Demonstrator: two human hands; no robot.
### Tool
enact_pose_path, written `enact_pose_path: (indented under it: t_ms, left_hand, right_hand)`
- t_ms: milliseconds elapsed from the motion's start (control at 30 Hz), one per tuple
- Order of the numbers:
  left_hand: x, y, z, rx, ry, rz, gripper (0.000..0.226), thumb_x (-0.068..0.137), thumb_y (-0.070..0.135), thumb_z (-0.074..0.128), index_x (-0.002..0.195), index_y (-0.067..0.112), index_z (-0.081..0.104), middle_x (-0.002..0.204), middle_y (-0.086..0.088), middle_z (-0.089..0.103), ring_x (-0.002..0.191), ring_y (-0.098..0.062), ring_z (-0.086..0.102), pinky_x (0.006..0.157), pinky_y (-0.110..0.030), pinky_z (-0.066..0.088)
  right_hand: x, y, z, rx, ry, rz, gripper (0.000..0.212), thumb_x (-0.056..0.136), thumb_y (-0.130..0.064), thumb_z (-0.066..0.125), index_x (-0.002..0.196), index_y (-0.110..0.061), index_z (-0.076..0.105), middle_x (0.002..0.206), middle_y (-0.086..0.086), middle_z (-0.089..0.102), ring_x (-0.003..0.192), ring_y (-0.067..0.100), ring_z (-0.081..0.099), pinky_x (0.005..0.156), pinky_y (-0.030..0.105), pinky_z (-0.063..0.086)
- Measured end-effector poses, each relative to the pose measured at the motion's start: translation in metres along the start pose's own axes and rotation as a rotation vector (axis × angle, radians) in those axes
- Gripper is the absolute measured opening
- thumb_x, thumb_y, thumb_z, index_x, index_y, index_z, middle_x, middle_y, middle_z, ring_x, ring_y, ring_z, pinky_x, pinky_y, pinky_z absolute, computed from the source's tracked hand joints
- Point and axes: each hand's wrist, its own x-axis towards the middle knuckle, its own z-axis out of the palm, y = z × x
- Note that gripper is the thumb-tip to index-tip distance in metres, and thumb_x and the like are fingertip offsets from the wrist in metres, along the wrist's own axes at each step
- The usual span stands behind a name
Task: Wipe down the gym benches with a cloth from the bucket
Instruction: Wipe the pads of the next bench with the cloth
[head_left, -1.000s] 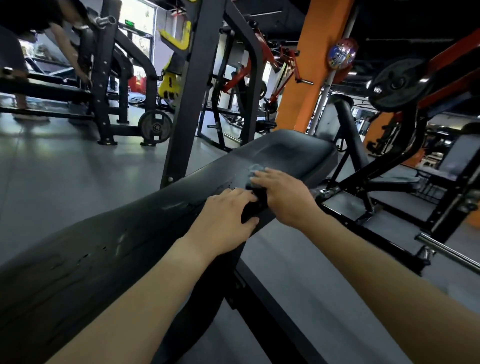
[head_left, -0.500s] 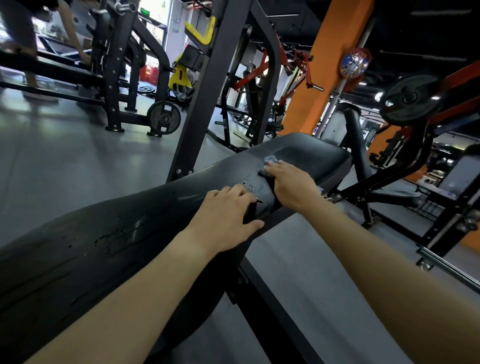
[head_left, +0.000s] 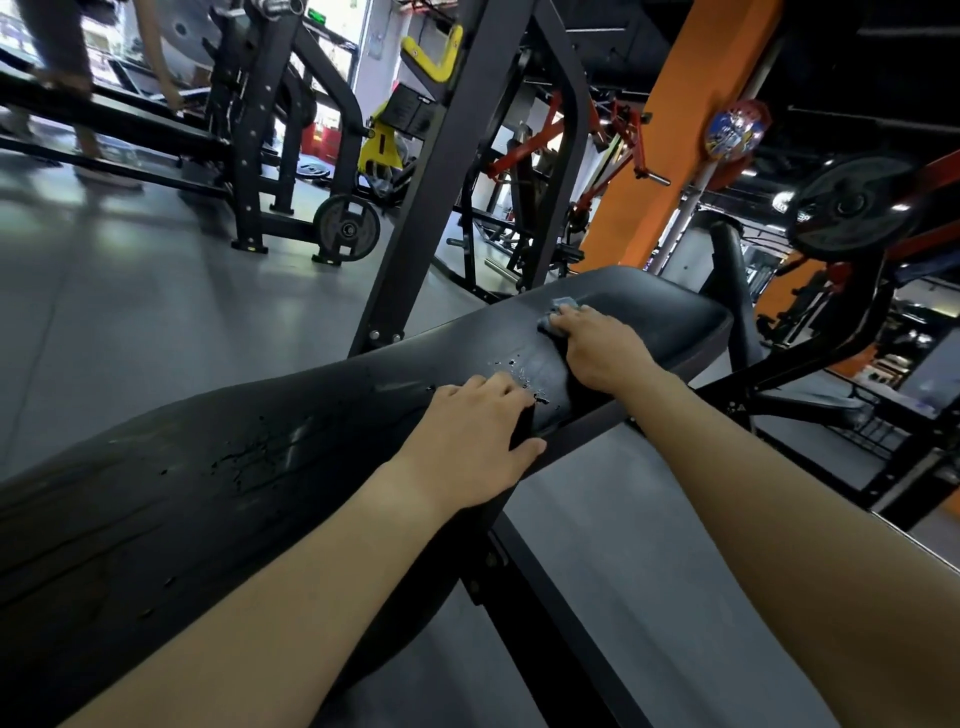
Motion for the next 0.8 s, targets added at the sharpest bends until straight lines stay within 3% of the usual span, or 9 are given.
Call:
enact_pose_path:
  t_ms: [133,233,433,700,800]
  left_hand:
    - [0.002,-0.001,0.0,0.013,0.016,0.001,0.051,0.098,0.056,0.054,0.136,0.022,0.056,0.134,0.004,0.054,0.121,-0.019,0.053,0.103,-0.043,0.045]
    - [0.003,0.0,0.0,-0.005,0.021,-0.006,0.051,0.096,0.055,0.056,0.134,0.021,0.057,0.133,0.004,0.054,0.121,-0.019,0.052,0.104,-0.044,0.045]
    - [0.002,0.002,-0.001,0.018,-0.001,-0.017,0.051,0.098,0.055,0.054,0.136,0.022,0.055,0.135,0.005,0.053,0.123,-0.019,0.051,0.106,-0.045,0.043]
    - [0.004,0.006,-0.004,0.048,0.005,-0.034,0.049,0.096,0.054,0.053,0.133,0.021,0.057,0.132,0.002,0.055,0.121,-0.02,0.053,0.105,-0.045,0.044]
    - [0.003,0.01,-0.003,0.052,-0.011,-0.05,0.049,0.097,0.052,0.053,0.135,0.021,0.055,0.134,0.001,0.053,0.122,-0.022,0.052,0.106,-0.046,0.043]
  right_hand:
    - [-0.015,-0.02,0.012,0.039,-0.043,-0.181,0.054,0.101,-0.01,0.035,0.148,-0.034,0.047,0.162,-0.012,0.033,0.149,0.016,0.028,0.114,0.041,0.031]
    - [-0.023,-0.014,0.015,0.056,-0.062,-0.269,0.052,0.103,-0.014,0.037,0.149,-0.037,0.045,0.161,-0.015,0.034,0.151,0.01,0.024,0.119,0.043,0.029]
    - [-0.009,-0.002,0.006,0.055,0.039,-0.029,0.051,0.1,-0.01,0.036,0.142,-0.033,0.055,0.154,0.001,0.047,0.137,0.03,0.044,0.108,0.046,0.038]
    - [-0.071,-0.006,0.018,0.193,0.069,-0.33,0.05,0.102,-0.006,0.038,0.146,-0.025,0.053,0.157,-0.009,0.044,0.149,0.01,0.028,0.12,0.027,0.019]
    - [-0.073,0.022,0.024,0.108,0.187,-0.259,0.05,0.101,-0.004,0.039,0.146,-0.023,0.053,0.157,-0.007,0.043,0.151,0.012,0.027,0.125,0.033,0.018]
